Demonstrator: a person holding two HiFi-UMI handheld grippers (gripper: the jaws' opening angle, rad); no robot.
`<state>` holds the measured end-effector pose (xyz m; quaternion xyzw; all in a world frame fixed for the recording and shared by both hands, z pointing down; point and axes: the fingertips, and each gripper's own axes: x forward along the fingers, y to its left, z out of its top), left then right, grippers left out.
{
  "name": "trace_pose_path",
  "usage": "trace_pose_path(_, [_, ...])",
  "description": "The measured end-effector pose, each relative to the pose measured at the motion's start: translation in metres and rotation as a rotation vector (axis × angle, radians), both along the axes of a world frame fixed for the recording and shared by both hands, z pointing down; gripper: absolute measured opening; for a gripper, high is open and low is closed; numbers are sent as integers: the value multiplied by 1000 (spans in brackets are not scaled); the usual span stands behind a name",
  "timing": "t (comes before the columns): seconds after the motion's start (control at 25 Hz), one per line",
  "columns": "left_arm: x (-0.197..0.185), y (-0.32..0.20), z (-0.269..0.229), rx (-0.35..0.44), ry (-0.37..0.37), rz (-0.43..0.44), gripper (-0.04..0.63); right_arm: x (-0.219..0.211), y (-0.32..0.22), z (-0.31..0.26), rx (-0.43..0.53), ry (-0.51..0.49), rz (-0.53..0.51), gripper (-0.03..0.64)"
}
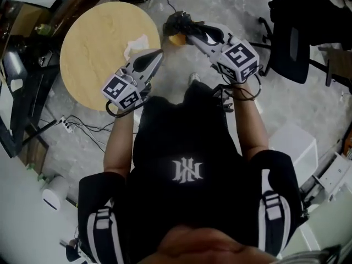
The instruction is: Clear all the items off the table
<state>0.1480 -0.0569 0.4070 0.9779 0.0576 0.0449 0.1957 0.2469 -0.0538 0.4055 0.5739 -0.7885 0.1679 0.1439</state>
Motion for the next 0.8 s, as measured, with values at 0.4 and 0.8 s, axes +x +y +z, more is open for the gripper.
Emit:
trace_pose_path(0.4, [110, 33, 67, -92, -66, -83, 12, 123, 21, 74, -30, -61, 17, 129])
trace_pose_path(0.8, [186, 31, 276, -107, -148, -201, 12, 166, -4, 344, -162, -107, 60, 130])
